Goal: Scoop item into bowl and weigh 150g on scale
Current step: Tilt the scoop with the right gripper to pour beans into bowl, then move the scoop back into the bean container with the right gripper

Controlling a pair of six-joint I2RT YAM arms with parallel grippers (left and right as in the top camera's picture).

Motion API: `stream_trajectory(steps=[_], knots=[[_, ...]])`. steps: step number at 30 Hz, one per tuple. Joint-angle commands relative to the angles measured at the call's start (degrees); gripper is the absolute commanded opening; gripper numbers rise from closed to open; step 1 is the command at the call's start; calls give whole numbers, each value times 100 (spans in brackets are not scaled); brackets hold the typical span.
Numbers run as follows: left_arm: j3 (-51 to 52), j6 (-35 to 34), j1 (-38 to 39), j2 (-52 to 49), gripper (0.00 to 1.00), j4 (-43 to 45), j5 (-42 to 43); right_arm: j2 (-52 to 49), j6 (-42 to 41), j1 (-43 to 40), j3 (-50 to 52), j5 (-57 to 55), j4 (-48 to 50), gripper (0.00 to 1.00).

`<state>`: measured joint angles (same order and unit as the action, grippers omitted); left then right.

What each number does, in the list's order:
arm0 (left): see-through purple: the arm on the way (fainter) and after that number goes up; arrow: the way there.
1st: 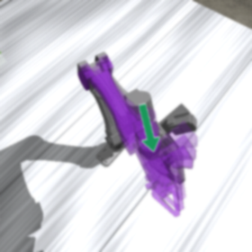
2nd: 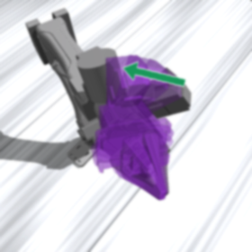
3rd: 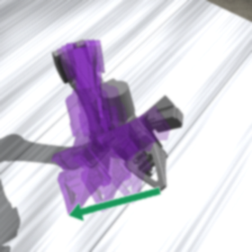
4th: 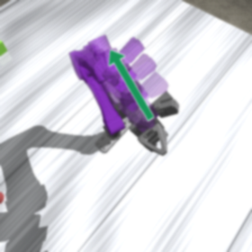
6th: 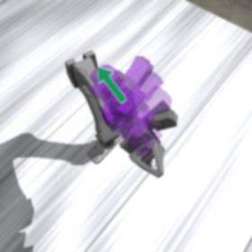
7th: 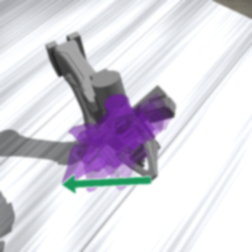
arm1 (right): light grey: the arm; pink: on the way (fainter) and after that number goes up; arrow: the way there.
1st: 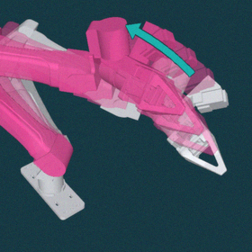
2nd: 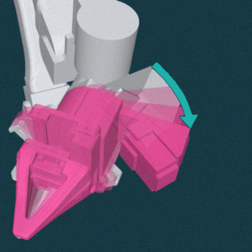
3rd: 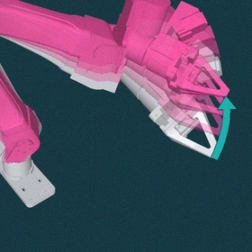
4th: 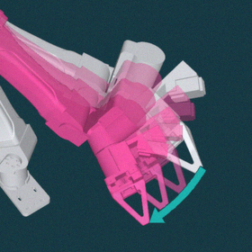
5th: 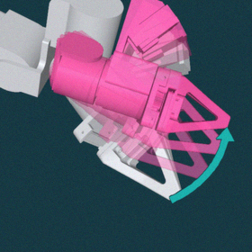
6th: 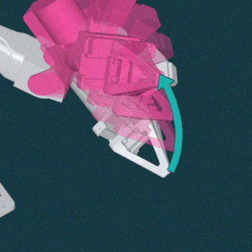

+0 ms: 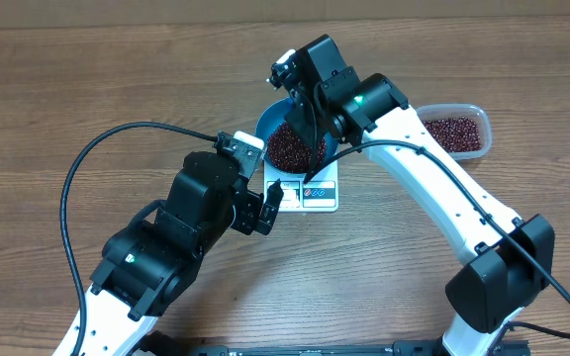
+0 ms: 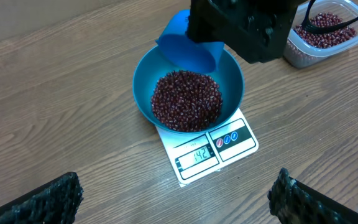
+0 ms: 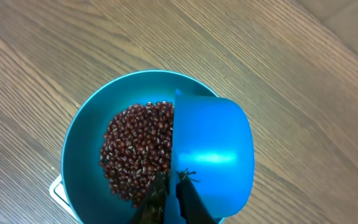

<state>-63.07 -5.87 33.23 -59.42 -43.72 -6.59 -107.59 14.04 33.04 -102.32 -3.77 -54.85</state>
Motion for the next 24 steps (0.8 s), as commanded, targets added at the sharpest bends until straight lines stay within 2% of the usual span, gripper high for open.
stream_trajectory(steps=[1, 8, 14, 19, 24], knots=[[-24, -57, -26, 17, 99, 17, 48, 487, -605, -63, -428, 42, 72, 4], [-24, -57, -26, 17, 99, 17, 50, 1034, -1108, -588, -645, -511, 111, 4], [-24, -57, -26, 17, 100, 17, 50, 1038, -1604, -1429, -638, -1550, -573, 4], [-24, -57, -26, 17, 99, 17, 50, 1019, -1622, -2184, -573, -1657, -977, 4], [-24, -57, -26, 17, 100, 17, 48, 946, -1622, -2671, -131, -1652, -979, 4]])
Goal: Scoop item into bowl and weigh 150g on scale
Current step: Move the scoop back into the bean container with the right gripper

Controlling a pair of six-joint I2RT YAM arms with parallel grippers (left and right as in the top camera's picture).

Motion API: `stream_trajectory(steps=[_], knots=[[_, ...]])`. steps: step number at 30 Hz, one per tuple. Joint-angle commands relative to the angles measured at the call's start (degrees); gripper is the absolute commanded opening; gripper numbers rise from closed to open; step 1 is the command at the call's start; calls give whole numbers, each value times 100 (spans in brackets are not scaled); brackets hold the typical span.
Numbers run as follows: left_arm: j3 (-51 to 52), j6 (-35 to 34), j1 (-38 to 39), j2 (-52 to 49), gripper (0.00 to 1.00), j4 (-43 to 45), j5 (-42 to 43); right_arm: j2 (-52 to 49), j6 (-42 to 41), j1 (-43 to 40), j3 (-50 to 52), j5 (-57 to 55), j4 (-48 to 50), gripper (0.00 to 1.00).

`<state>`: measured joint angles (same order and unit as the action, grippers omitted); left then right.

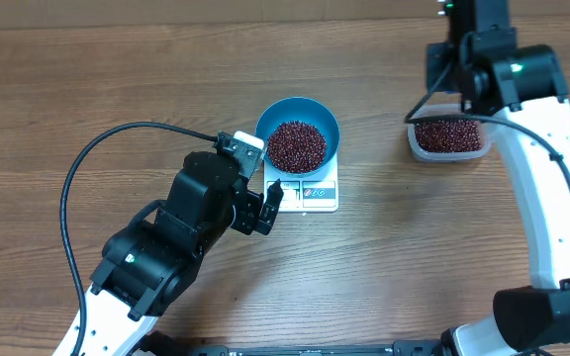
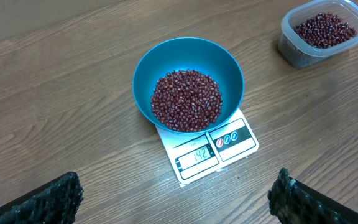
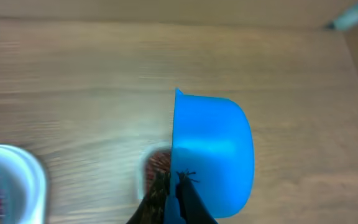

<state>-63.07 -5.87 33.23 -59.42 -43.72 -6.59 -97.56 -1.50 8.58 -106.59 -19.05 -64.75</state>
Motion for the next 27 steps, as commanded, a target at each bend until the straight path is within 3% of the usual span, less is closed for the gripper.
stream_trajectory(steps=[1, 10, 20, 27], knots=[[-24, -57, -26, 17, 99, 17, 50, -66, -68, -267, 404, -127, 31, 4], [-24, -57, -26, 17, 100, 17, 50, -85, -70, -363, 1569, -11, 542, 4], [-24, -57, -26, 17, 100, 17, 50, -94, -68, -363, 3272, 570, 2168, 4], [-24, -57, -26, 17, 100, 17, 50, -94, -68, -363, 3460, 1067, 2387, 4]])
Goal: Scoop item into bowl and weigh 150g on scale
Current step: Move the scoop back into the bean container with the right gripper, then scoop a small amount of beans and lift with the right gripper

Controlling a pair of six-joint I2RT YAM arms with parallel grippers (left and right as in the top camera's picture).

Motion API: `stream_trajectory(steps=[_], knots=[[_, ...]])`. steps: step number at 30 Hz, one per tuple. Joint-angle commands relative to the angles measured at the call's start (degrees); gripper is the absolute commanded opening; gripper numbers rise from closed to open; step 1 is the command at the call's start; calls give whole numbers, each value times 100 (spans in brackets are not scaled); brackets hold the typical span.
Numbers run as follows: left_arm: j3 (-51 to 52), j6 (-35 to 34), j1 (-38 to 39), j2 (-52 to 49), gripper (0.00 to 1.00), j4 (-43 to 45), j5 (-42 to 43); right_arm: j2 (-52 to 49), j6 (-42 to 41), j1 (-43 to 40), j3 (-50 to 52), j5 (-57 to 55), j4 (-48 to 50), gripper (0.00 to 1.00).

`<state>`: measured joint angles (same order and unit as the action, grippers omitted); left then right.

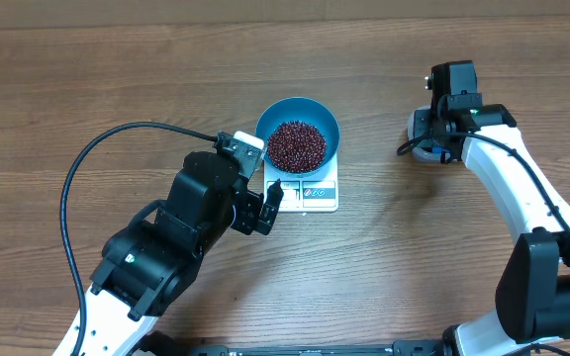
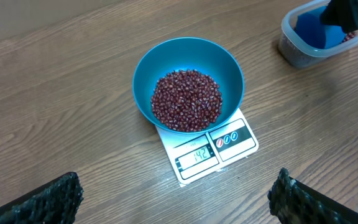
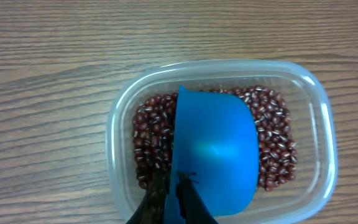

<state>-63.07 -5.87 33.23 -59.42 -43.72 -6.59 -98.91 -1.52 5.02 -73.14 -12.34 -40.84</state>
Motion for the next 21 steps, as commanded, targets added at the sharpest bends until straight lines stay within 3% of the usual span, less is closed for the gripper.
stream_trajectory(steps=[1, 21], knots=[[-24, -57, -26, 17, 99, 17, 50, 42, -66, -7, 114, 433, 35, 4], [-24, -57, -26, 17, 100, 17, 48, 168, -164, -1027, -308, 1650, -125, 4]])
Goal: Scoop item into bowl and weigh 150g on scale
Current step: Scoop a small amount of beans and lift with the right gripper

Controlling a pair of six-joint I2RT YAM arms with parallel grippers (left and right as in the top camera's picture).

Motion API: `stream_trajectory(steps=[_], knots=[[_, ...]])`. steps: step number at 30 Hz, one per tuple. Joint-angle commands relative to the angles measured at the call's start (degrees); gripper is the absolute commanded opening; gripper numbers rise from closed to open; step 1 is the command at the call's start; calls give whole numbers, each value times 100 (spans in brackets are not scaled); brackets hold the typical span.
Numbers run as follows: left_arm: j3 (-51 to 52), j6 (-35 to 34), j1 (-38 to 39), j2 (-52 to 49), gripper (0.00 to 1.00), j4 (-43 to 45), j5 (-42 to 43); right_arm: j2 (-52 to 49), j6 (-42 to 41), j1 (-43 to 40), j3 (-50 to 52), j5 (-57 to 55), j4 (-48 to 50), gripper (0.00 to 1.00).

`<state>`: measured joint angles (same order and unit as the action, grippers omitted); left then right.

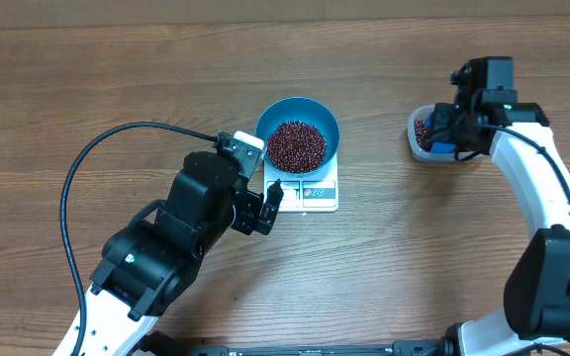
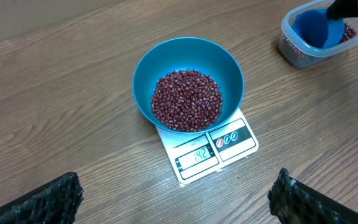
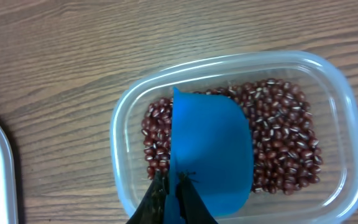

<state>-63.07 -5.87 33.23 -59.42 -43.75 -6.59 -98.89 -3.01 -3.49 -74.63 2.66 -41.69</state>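
Observation:
A blue bowl [image 1: 298,133] of red beans sits on the white scale [image 1: 310,194]; the scale's display [image 2: 197,155] reads 142. My right gripper [image 3: 171,186] is shut on the handle of a blue scoop [image 3: 211,149], whose cup lies in the clear tub [image 3: 126,112] of red beans [image 3: 278,137]. The same tub [image 1: 422,133] is at the right in the overhead view. My left gripper [image 2: 179,199] hangs open near the scale's front, holding nothing.
A black cable [image 1: 97,158] loops over the table left of the left arm. The table's far edge [image 1: 265,22] runs along the top of the overhead view.
The right wrist has shifted to the right over the tub, and the scoop now sits more over the tub's left part. The left arm, bowl and scale reading are unchanged.
The right gripper held the scoop tipped over the bowl, with the scale at 142. Then it was away over the table by the tub. Then the scoop was down among the tub's beans, where it still is, a little shifted.

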Motion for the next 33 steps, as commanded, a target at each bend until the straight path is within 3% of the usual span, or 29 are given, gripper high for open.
stream_trajectory(steps=[1, 17, 26, 33], knots=[[-24, -57, -26, 17, 100, 20, 50, 203, -4, -219, -160, 151, -39, 4], [-24, -57, -26, 17, 100, 20, 50, 1257, 42, -308, -164, 354, -216, 4], [-24, -57, -26, 17, 100, 20, 50, 1362, 42, -407, -164, 765, -188, 4], [-24, -57, -26, 17, 99, 20, 48, 1362, 42, -1241, -162, 2308, -155, 4]])
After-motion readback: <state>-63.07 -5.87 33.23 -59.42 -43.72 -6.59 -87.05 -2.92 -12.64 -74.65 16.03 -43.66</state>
